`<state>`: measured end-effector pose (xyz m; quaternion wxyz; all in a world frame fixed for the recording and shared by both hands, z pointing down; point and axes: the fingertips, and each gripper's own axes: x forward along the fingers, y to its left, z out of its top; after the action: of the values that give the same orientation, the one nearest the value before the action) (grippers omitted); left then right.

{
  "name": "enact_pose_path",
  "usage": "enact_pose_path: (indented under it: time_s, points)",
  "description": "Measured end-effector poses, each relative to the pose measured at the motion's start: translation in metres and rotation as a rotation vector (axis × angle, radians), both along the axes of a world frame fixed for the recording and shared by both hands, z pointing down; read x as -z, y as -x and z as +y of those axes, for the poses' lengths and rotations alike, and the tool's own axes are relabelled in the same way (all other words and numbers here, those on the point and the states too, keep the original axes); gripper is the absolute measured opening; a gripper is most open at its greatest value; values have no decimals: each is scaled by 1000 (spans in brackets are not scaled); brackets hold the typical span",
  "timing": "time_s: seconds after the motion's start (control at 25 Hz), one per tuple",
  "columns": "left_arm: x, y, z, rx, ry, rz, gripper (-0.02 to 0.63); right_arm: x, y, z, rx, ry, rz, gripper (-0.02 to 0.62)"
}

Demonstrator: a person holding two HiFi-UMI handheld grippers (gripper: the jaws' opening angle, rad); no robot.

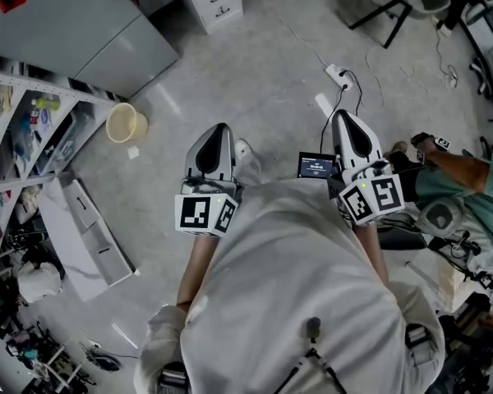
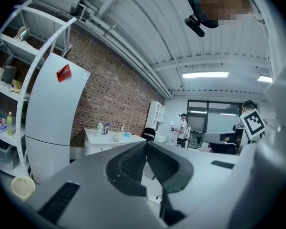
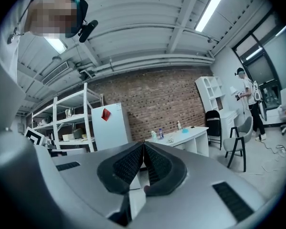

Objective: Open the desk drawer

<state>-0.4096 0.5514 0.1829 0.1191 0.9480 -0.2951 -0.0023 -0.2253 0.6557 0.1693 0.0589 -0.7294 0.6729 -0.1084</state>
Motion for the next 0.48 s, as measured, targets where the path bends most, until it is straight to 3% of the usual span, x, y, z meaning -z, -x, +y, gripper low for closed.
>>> enact_pose_path:
  time_s: [0.2,0.48]
  points:
    - [13,-30,-53,-39,-24,16,9,9,-28,-51,-25,13,22,26]
    - [15,-35,-136,-49,-36,5,8,6,-32,-133,-45,7,-7,26]
